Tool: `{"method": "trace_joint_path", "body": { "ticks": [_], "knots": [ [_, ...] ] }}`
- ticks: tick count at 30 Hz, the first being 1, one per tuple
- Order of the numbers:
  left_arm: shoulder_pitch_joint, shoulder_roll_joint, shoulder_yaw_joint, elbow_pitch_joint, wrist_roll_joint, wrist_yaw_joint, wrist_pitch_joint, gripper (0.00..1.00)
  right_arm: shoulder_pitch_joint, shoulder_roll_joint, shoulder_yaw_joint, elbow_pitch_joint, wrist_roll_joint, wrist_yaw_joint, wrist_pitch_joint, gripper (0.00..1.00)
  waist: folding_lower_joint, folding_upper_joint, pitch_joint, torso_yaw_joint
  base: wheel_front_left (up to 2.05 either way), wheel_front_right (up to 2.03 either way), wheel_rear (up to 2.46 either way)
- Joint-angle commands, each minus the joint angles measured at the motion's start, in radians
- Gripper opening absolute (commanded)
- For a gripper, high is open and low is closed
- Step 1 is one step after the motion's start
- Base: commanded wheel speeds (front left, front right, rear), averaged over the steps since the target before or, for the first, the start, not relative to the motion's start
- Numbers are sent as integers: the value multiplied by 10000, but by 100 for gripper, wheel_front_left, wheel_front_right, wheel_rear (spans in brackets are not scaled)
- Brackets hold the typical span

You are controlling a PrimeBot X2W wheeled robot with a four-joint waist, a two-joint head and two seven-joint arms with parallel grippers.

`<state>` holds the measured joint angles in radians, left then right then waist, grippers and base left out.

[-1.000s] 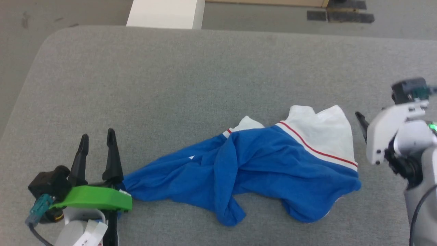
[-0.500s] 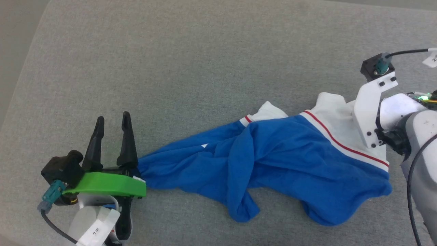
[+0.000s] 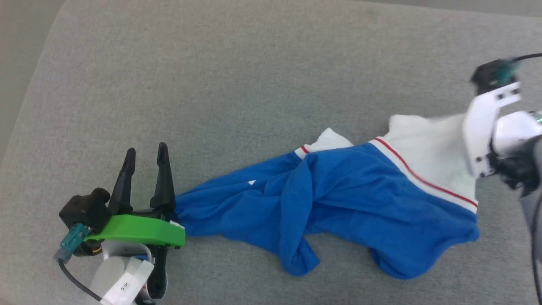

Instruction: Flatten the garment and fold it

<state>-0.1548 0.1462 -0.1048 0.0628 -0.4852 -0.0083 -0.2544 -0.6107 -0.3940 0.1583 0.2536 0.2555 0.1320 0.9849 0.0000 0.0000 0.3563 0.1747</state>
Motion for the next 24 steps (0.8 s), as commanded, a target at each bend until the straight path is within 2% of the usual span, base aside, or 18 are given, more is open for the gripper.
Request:
{"method": "trace_joint_path", "body": {
  "ticks": [1,9,16,19,24],
  "knots": [
    [-28,-33,49,46,41,-62,-74,100,113,38,-306,-192,49,-13,-302,0,0,0,-275,-182,0,0,0],
    [312,30,99,121,30,-44,-58,100,1602,507,-2658,-1606,-14,-13,-1213,0,0,0,-1116,-677,0,0,0],
    [500,37,65,78,-72,4,48,100,4308,1646,-5026,-2529,-114,-13,-1113,0,0,0,-1467,-882,0,0,0],
    [555,55,72,63,-112,34,89,100,5273,2259,-5558,-2589,-166,-13,-952,0,0,0,-1526,-946,0,0,0],
    [626,113,86,37,-188,80,218,100,6076,2984,-5694,-2403,-220,-13,-806,0,0,0,-1544,-1046,0,0,0]
  ]
}}
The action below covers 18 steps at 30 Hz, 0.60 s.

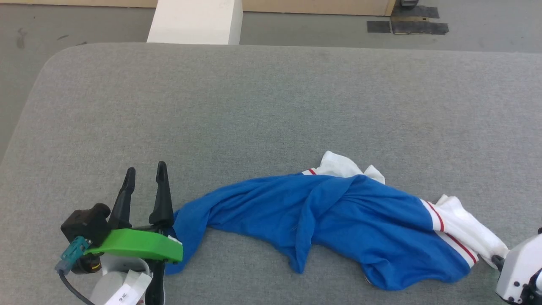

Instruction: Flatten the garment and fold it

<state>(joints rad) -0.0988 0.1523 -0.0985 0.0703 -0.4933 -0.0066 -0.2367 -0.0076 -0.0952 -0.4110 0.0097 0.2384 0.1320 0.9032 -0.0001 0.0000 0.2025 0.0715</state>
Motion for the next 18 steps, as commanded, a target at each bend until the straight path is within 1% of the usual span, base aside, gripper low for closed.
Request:
{"method": "trace_joint_path", "body": {
  "ticks": [1,2,3,6,13,15,18],
  "knots": [
    [69,63,24,-46,-118,73,61,100,46,68,19,60,9,-13,-99,10,1,0,-9,-32,0,0,0],
    [73,72,27,-53,-127,81,72,100,11,106,25,55,35,-13,-262,39,1,0,-11,-49,0,0,0],
    [80,83,33,-59,-139,92,84,100,-31,133,39,63,20,-13,-439,100,1,0,-20,-72,0,0,0],
    [119,111,38,-61,-159,124,118,100,-316,196,-62,-73,124,-13,-1218,100,1,0,-109,-136,0,0,0],
    [224,163,-6,-86,-185,178,202,100,-875,329,-295,-922,503,-13,-4576,100,1,0,-370,-202,0,0,0],
    [259,172,-31,-90,-199,181,229,100,-873,357,-326,-1069,464,-13,-5417,100,1,0,-442,-209,0,0,0],
    [293,184,-83,-85,-216,179,293,100,-773,397,-340,-1081,409,-13,-6300,100,1,0,-527,-215,0,0,0]
  ]
}}
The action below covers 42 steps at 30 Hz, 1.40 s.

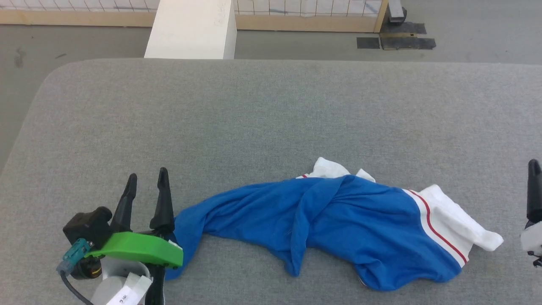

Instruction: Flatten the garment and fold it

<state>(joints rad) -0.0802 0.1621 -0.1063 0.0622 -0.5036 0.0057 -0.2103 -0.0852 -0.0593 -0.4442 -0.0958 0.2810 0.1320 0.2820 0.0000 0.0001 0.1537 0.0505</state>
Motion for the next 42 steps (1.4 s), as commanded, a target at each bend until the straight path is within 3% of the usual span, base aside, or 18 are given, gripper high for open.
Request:
{"method": "trace_joint_path", "body": {
  "ticks": [1,8,14,21,26,32,38,39,40,41,42],
  "knots": [
    [117,91,-46,22,-120,52,94,100,70,53,-8,43,-1,-13,-257,100,0,-1,-84,-9,0,0,0],
    [-766,43,-841,171,-35,-196,1166,100,300,86,-63,212,41,-13,-1070,100,0,-1,-39,-16,0,0,0],
    [-3069,-283,-1878,708,10,-561,2962,100,60,89,174,369,172,-13,-1111,100,0,-1,407,-333,0,0,0],
    [-5893,-854,-3502,2563,-101,-974,5698,100,-281,90,459,471,195,-13,-1022,100,0,-1,1083,-963,0,0,0],
    [-7392,-1041,-4672,4115,-154,-1032,8007,100,-464,90,533,628,269,-13,-1053,100,0,-1,1573,-1446,0,0,0],
    [-8266,-1059,-5576,5333,184,-915,9965,100,-639,90,605,877,394,-13,-1262,100,0,-1,1952,-1899,0,0,0],
    [-8251,-902,-6248,5985,407,-1050,10936,100,-708,91,529,1084,429,-13,-1467,100,0,-1,2107,-2023,0,0,0],
    [-8206,-905,-6317,6033,383,-1073,11035,93,-711,91,521,1100,430,-13,-1485,100,0,-1,2119,-2015,0,0,0],
    [-8141,-915,-6360,6053,297,-1103,11117,19,-722,91,504,1119,429,-13,-1514,100,0,-1,2131,-1992,0,0,0],
    [-8091,-929,-6372,6041,205,-1125,11147,0,-732,91,494,1139,421,-13,-1532,100,0,-1,2133,-1967,0,0,0],
    [-8059,-943,-6401,5997,127,-1151,11130,0,-749,91,495,1165,417,-13,-1552,100,0,-1,2123,-1921,0,0,0]
  ]
}}
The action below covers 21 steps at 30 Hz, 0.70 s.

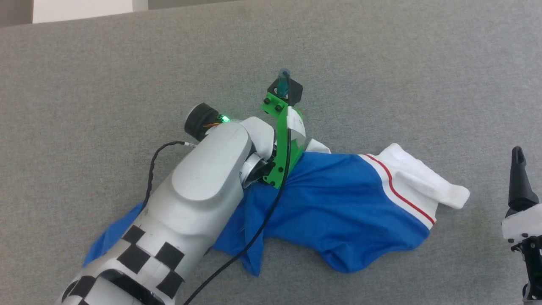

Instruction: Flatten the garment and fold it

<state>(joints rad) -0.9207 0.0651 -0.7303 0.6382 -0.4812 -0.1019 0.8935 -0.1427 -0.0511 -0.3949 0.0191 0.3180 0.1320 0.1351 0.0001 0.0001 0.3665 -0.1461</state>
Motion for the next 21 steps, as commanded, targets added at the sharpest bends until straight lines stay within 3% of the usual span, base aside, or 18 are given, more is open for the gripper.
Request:
{"method": "trace_joint_path", "body": {
  "ticks": [1,5,11,21],
  "knots": [
    [370,15,-129,169,-192,-92,-14,0,-192,8,-3,29,43,-13,-106,100,-1,-1,-16,93,0,0,0],
    [385,-32,322,-104,-659,-18,-707,0,-244,8,74,114,-10,-13,-114,100,-1,-1,-159,332,0,0,0],
    [307,11,1636,-538,-1411,562,-2226,0,-186,8,35,115,-208,-13,-2,100,-1,-1,-576,946,0,0,0],
    [1463,1287,4089,-1564,-2420,1819,-4066,0,46,8,45,-27,-394,-13,310,100,-1,-1,-1296,1990,0,0,0]
  ]
}}
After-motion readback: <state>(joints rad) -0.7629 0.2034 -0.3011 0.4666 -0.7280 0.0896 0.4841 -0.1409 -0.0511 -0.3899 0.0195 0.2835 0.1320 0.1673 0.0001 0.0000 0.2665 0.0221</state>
